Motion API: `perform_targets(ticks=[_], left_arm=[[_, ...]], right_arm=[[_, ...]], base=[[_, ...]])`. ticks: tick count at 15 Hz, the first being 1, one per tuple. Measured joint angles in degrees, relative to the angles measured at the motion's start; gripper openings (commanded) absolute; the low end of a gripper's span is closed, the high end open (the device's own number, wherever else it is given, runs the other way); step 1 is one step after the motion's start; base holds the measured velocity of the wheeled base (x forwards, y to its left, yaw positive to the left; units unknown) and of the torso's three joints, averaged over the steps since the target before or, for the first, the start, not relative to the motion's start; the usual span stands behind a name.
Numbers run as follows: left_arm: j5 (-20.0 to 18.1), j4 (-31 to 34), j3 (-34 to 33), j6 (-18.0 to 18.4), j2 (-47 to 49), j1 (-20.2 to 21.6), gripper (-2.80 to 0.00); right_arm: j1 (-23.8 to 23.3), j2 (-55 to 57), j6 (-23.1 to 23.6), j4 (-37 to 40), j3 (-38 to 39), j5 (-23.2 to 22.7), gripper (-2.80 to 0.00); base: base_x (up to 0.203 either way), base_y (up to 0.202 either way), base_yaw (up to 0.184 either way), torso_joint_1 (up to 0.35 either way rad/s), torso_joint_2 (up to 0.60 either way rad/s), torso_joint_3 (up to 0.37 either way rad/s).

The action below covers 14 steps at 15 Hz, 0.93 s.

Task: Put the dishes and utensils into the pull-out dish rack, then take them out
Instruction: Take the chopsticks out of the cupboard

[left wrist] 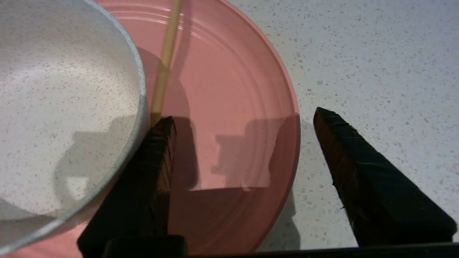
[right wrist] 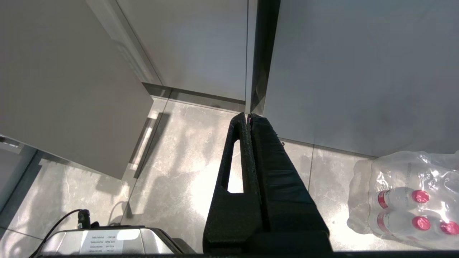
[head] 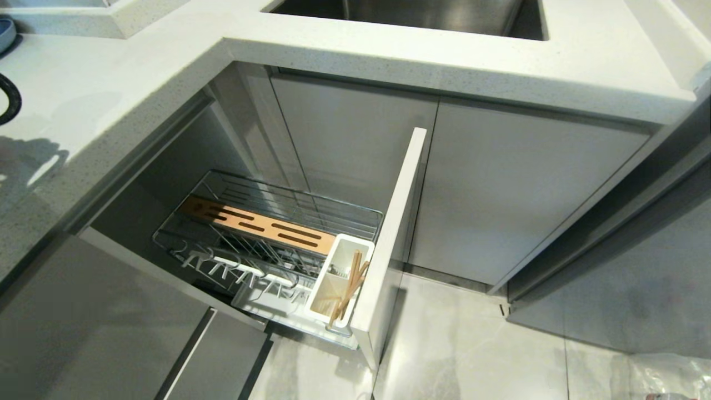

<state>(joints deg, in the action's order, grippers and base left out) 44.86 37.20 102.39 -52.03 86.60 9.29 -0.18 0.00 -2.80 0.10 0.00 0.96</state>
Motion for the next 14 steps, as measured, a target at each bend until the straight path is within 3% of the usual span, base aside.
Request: perform_targets(ticks=[7,8,11,14], left_arm=[[0.0,-1.2,2.5,2.4,-2.7,-3.6,0.0],[0.0,-1.5,3.1,3.5,-3.1,-4.6,-2.8],[0.1,-5.1,4.9,7.8,-4.3,-8.1,-2.8],[0.0,-12.1,5.9,15.8,-6.2,-13.8,-2.8]], right_arm=[[0.0,0.0,0.0,0.0,0.0,0.0,-2.8],[0.0,0.0,0.0,0.0,0.0,0.0,-2.8],[0.0,0.0,0.0,0.0,0.0,0.0,-2.8],[0.0,0.0,0.0,0.0,0.0,0.0,-2.8]], base=[[0.0,0.0,0.0,0.0,0.0,0.0],[0.0,0.0,0.0,0.0,0.0,0.0],[0.0,0.0,0.0,0.0,0.0,0.0],[0.0,0.0,0.0,0.0,0.0,0.0]])
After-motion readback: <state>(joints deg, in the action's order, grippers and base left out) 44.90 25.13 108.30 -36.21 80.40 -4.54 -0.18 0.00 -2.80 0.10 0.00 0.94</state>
